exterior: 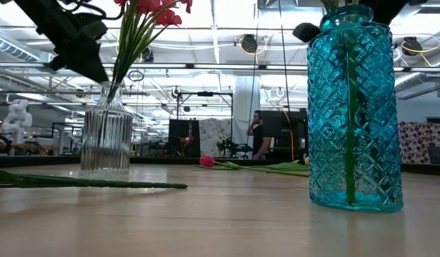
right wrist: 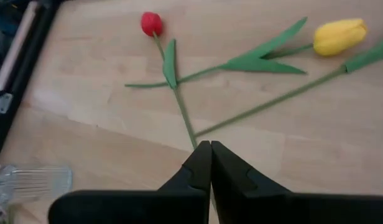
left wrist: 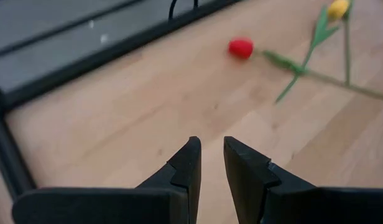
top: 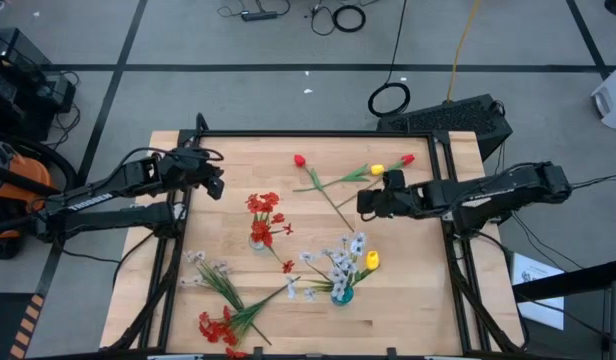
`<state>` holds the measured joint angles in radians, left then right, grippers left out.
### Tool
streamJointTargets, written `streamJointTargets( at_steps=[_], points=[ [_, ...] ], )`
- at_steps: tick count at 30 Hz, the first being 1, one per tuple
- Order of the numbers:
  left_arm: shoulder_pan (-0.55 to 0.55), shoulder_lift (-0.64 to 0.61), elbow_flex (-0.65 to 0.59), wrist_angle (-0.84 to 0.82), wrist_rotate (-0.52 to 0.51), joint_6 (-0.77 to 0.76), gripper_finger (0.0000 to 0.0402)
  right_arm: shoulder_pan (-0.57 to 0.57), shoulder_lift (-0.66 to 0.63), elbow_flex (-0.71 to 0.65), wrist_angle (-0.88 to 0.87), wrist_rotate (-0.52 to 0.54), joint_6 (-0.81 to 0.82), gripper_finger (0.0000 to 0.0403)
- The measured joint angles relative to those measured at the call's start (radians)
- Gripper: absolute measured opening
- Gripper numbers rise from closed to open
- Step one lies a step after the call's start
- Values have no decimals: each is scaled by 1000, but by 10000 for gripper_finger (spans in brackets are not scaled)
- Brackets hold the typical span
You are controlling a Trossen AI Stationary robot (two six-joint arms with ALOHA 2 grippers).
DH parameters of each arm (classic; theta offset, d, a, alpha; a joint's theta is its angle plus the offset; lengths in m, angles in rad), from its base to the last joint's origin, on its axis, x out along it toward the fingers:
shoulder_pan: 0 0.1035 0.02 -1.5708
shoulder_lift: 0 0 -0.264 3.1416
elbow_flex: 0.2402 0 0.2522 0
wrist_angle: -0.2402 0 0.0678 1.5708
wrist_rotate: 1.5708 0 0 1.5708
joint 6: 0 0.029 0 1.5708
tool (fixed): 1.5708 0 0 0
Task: Sort flowers into vase by color
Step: Put the orange flowers into the transparent vase
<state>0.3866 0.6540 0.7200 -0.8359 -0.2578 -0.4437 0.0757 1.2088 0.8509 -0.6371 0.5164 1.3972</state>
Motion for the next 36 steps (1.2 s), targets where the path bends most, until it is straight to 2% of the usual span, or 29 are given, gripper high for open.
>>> streamJointTargets(
  at_steps=[4, 9, 17, 20, 24, 29, 36],
  points=[
    [-10, -1, 0, -48, 43, -85, 74, -50, 33, 0, 12, -73, -29, 0],
    [-77, 0, 0, -73, 68, -231, 74, -100, 60, 0, 35, -107, -92, 0],
    [-301, 1, 0, -235, 39, -610, 74, -172, 66, 0, 59, -155, -276, 0],
    [-408, 22, 0, -234, 0, -776, 74, -197, 66, 0, 59, -200, -360, 0],
    [-554, 109, 0, -198, -44, -975, 74, -225, 66, 0, 59, -251, -467, 0],
    [-740, 261, 11, -193, -49, -1230, 74, -253, 65, 0, 59, -303, -592, 0],
    [-969, 453, 135, -190, -84, -1557, 74, -273, 65, 0, 58, -353, -740, 0]
  ],
)
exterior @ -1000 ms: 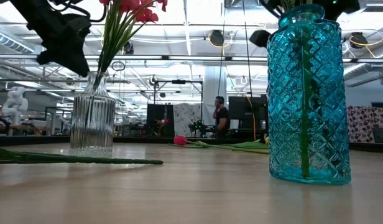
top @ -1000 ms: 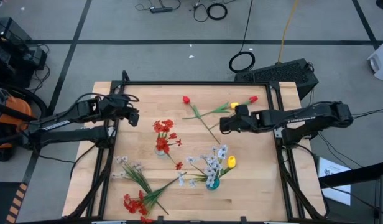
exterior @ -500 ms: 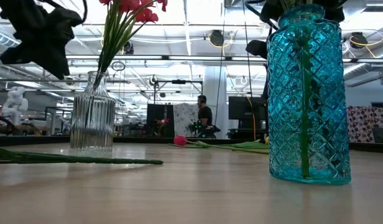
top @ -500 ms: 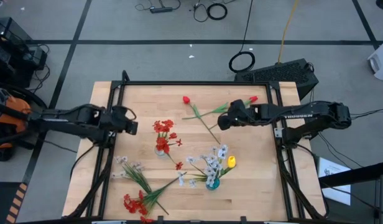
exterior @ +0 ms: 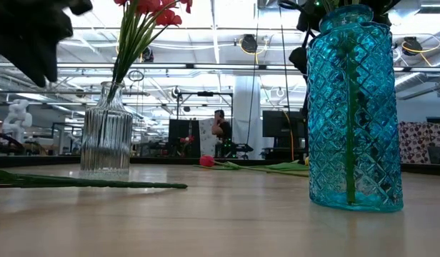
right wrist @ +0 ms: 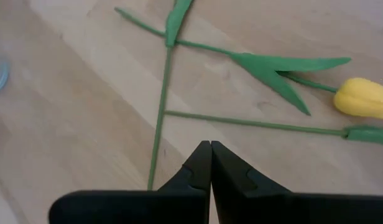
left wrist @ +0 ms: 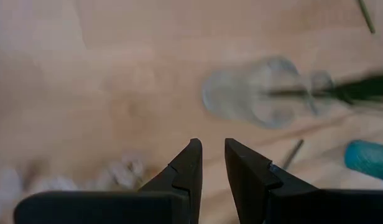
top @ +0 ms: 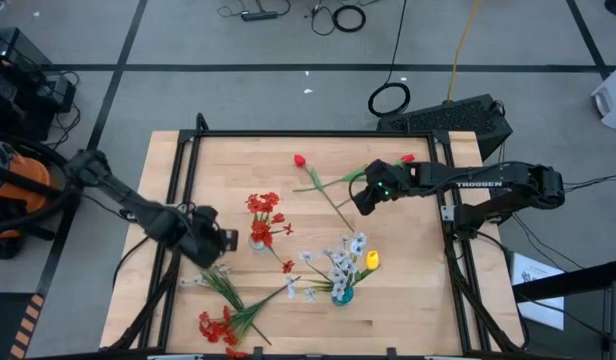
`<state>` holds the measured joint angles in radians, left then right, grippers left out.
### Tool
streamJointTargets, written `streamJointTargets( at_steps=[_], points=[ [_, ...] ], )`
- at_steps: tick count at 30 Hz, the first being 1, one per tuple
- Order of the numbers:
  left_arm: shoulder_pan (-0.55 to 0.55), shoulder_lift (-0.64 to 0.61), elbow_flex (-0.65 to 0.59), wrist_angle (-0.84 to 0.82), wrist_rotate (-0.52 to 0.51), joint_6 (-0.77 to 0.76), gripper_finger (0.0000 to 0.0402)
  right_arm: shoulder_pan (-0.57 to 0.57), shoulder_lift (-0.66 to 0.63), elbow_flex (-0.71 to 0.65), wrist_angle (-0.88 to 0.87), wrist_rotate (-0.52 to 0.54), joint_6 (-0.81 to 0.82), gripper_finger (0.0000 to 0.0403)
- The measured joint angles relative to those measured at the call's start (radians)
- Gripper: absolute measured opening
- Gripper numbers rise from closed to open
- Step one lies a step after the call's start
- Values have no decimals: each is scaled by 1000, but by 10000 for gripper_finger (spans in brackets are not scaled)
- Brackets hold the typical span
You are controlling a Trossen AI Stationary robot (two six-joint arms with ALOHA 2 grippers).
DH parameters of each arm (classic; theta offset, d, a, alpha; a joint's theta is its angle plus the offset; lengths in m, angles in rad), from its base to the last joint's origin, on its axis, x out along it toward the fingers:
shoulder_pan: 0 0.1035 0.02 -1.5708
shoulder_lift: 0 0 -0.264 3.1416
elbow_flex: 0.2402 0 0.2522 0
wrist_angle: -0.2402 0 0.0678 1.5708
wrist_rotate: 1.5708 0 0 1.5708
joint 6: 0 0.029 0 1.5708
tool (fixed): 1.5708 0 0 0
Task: Sort flowers into vase by color
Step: Put the orange flowers into the transparent vase
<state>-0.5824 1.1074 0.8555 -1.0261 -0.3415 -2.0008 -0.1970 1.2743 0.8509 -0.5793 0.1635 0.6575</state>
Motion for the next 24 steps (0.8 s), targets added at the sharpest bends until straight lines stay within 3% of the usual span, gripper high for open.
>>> streamJointTargets(
  at_steps=[4, 10, 15, 24],
  points=[
    [-86, 149, 107, -1, -3, -87, 74, -8, 0, 0, 0, -13, -66, 0],
    [-157, 378, 283, 3, 26, -93, 74, -19, 0, 0, 0, -13, -149, 0],
    [-169, 511, 378, 60, 28, 50, 74, -19, 0, 0, 1, -13, -195, 0],
    [-160, 602, 386, 292, 30, 343, 74, -19, 0, 0, 2, -40, -234, 0]
  ],
)
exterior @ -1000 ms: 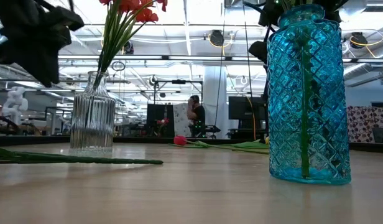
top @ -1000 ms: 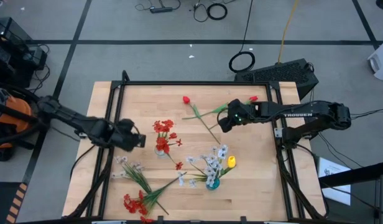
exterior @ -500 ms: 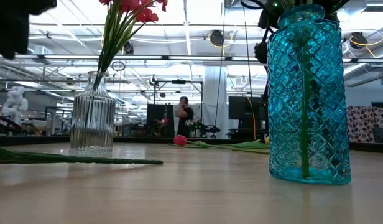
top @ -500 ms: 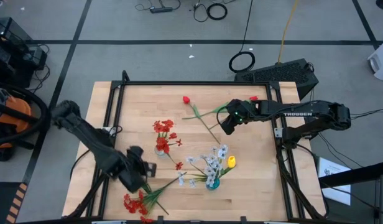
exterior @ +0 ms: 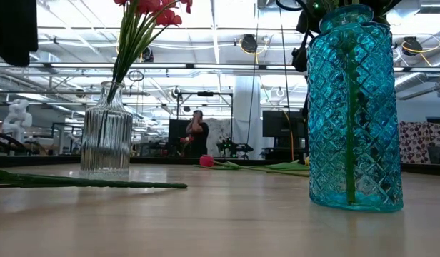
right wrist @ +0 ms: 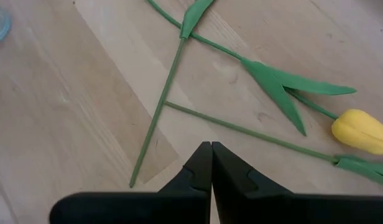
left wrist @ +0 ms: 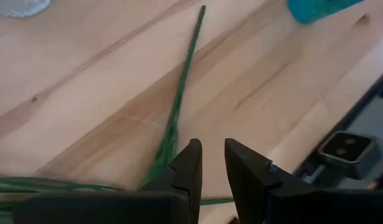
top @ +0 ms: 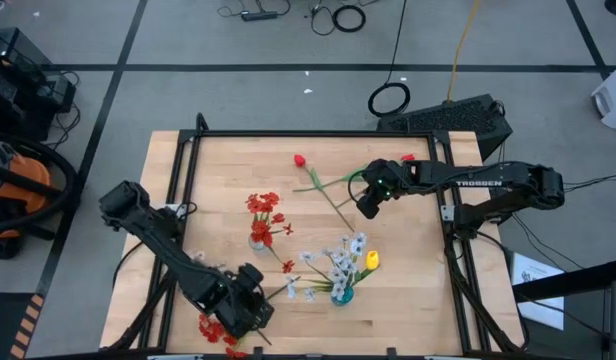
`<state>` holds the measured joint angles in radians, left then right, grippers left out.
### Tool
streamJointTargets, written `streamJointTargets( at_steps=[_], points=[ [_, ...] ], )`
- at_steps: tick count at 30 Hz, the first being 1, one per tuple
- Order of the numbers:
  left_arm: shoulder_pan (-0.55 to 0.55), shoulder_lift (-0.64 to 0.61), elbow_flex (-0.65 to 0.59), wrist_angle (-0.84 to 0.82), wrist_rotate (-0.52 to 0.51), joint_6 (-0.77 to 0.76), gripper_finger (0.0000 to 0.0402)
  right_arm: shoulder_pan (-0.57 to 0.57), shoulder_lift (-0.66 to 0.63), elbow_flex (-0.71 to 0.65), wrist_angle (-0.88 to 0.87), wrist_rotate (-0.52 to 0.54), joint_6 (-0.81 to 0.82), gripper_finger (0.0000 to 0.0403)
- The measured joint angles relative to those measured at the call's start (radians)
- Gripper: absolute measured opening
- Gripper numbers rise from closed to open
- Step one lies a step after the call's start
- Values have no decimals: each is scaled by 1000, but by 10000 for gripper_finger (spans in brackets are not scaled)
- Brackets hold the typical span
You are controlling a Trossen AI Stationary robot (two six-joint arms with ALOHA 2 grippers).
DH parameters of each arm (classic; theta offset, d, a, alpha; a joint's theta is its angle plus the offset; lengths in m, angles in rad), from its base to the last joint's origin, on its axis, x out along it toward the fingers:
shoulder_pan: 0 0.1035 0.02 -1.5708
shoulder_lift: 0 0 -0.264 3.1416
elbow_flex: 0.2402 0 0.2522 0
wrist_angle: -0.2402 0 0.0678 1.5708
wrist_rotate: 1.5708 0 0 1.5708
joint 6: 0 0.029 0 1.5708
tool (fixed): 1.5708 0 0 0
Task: Sort flowers into vase by color
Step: Put the orange flowers into the transparent vase
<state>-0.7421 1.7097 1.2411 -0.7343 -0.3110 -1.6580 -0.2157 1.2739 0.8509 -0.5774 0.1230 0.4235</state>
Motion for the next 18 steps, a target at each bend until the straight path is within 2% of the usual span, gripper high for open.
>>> streamJointTargets(
  at_steps=[5, 14, 18],
  points=[
    [10, 6, 0, -11, 14, 30, 90, 0, 0, 0, -2, -2, -3, 0],
    [24, 9, -13, -14, 4, 72, 211, 0, 0, 0, -2, -2, -22, 0],
    [23, 51, -14, -6, 68, 135, 239, 0, 0, 0, -1, 0, -25, 0]
  ],
)
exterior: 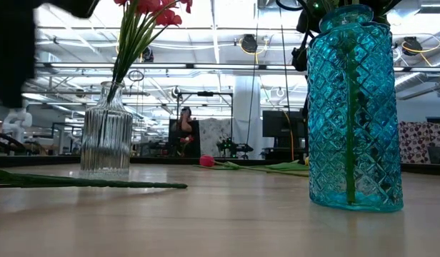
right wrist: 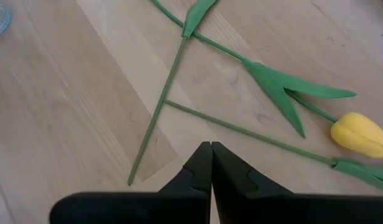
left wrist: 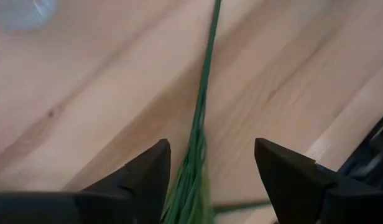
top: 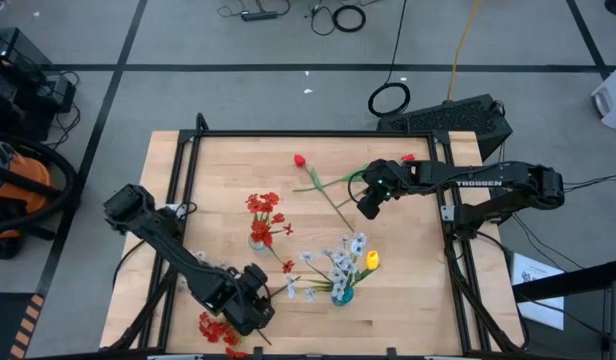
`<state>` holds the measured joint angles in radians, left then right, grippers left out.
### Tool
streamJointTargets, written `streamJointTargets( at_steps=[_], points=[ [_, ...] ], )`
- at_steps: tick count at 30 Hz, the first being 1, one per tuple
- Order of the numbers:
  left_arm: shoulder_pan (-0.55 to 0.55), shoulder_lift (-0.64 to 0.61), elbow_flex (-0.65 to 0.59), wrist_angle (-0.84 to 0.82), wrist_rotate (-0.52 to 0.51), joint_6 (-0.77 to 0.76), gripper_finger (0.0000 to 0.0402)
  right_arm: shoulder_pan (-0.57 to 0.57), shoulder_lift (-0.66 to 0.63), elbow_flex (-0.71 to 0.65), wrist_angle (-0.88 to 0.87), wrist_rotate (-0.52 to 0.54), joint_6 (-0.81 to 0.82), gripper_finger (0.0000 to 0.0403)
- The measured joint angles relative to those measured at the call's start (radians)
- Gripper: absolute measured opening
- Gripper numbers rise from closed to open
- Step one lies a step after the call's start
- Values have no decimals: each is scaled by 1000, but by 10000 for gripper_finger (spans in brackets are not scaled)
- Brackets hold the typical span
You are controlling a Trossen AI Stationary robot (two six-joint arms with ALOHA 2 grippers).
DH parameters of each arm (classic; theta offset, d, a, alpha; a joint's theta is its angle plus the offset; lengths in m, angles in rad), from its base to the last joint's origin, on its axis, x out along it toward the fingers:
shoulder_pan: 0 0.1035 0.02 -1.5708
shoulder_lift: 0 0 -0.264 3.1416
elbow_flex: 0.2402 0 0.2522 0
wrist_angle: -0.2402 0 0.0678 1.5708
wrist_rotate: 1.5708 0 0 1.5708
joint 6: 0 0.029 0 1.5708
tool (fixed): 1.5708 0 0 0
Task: Sort flowers into vase by color
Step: Put the orange flowers into the transparent vase
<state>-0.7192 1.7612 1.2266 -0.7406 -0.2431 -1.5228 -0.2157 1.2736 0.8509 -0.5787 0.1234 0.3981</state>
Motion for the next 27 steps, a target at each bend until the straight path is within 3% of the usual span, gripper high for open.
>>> streamJointTargets(
  at_steps=[5, 14, 17, 22, 27],
  points=[
    [13, 75, 0, 18, 164, 92, 242, 0, 0, 0, 1, 1, 0, 0],
    [28, 178, 5, 26, 268, 127, 233, 0, 0, 0, 5, 1, -15, 0],
    [33, 182, 7, 15, 292, 127, 186, 0, 0, 0, 6, 2, -22, 0],
    [40, 184, 48, -36, 338, 181, 38, 0, 0, 0, 14, 4, -26, 0],
    [64, 172, 115, -117, 413, 295, 18, 0, 0, 0, 33, 6, -43, 0]
  ],
)
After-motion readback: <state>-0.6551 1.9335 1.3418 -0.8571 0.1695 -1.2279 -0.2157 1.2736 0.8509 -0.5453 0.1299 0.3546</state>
